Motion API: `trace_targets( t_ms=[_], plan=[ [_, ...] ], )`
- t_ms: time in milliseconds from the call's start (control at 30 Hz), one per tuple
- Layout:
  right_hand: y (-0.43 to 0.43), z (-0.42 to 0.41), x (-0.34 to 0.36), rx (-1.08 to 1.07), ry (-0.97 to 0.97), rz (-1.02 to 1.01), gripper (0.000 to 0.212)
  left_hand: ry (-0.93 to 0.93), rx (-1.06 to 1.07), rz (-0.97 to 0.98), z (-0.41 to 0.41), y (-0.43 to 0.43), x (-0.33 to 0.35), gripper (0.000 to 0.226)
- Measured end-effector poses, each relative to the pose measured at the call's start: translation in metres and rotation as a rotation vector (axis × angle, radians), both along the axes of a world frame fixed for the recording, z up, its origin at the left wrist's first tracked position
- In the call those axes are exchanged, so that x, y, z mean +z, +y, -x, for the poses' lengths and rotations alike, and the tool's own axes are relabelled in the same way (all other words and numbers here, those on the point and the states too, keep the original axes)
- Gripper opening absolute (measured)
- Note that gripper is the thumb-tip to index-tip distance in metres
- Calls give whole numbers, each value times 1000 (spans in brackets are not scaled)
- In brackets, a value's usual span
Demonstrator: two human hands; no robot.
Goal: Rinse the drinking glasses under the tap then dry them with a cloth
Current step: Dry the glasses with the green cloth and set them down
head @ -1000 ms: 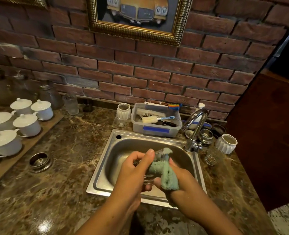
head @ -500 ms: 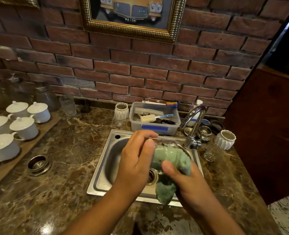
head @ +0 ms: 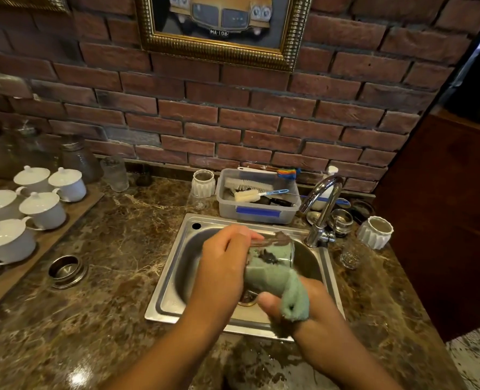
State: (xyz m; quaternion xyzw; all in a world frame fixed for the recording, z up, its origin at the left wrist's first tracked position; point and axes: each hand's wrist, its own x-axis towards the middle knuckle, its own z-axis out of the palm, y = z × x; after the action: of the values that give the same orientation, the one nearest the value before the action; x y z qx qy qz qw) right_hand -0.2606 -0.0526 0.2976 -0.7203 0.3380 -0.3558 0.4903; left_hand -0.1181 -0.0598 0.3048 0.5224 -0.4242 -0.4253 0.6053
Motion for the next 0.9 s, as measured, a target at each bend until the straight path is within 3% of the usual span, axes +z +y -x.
trace_targets(
  t_ms=[33,133,200,267,367,467,533,633,700,767,833,900],
  plan=[
    [2,-2,2,-13,-121,-142,19,-147,39,159,-3,2,-3,31],
    [2,-1,-7,-41,-529,-608,59,-603,43,597,-14,1,-10,30],
    [2,-3,-5,-29,-608,-688,60,-678,0,670,-19,-3,-14,32],
    [2,-5,-3,-70,-477,-560,46,-565,-18,598,-22,-5,-18,33],
    [2,-6,6,-71,-153,-167,28,-256,-23,338,-11,1,-14,31],
    [-5,-2,3,-72,257,335,22,271,-66,-155,-5,0,-4,27],
    [-9,3,-2,-21,588,648,25,491,-162,-474,-12,-5,-7,25],
    [-8,6,-6,104,776,660,30,521,-242,-614,-19,-5,-14,42],
    [-3,4,-8,35,727,652,31,527,-195,-576,-15,-6,-17,36],
    [3,-1,-10,-67,538,571,24,438,-104,-458,-10,-5,-14,21],
    [7,-9,-7,-107,233,304,18,214,-22,-183,-7,-3,-13,29],
    [13,-16,0,-94,-97,-87,17,-139,68,197,-12,5,-13,31]
  ],
)
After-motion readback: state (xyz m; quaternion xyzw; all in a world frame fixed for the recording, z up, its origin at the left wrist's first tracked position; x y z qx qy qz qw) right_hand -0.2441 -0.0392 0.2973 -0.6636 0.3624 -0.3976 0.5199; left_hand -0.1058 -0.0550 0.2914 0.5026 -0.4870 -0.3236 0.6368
